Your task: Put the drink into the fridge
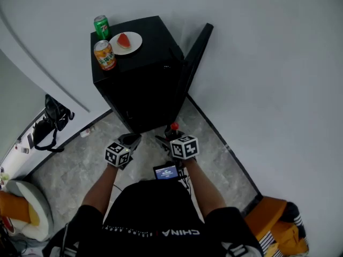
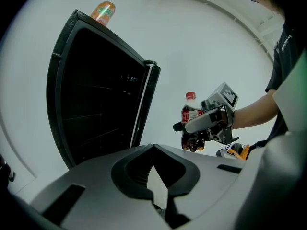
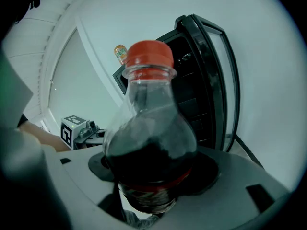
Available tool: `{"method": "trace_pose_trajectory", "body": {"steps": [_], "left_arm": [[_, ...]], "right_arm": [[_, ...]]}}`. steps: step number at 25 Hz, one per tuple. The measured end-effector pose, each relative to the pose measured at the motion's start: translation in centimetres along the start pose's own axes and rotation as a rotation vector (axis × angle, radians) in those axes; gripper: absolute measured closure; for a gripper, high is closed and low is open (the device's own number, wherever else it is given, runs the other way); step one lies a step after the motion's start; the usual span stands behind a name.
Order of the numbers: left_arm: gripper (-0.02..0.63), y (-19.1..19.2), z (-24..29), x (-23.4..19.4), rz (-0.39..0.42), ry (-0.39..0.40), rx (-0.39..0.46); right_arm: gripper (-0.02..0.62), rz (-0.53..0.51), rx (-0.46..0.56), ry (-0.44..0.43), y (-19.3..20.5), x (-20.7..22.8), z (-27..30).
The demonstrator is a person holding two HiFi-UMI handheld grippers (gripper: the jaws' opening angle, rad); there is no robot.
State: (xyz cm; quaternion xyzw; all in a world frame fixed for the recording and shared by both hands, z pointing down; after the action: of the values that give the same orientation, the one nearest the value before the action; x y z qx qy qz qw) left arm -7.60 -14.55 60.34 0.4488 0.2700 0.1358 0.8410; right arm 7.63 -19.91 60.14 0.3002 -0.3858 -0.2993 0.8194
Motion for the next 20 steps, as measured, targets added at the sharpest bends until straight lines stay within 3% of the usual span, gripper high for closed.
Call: {"method": "trace_pose_trajectory", "body": {"steps": [11, 20], "left_arm": [[0.595, -2.3, 3.3, -1.0, -0.074, -0.123, 0.033], [0.595, -4.4, 3.0, -3.6, -0.027, -0.080, 0.023]], "right_arm": [[0.281, -0.044, -0.058, -0.097, -3.3, 4.4, 1.6], [0.281, -0.042, -0.030, -0.076, -5.3, 3.6, 4.4]]}}
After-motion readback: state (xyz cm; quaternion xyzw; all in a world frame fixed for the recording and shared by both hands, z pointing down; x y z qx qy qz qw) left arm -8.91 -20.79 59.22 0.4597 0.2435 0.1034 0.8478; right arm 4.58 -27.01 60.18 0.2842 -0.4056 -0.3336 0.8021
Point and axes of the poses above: the fingertips, and each gripper's own axes: z forward along the fingers, x to its right, y out of its underside, the point moved 5 cm from there along -z, backward along the fingers, and after that the axes turned 3 degrees about -z, right-handed, at the moved point
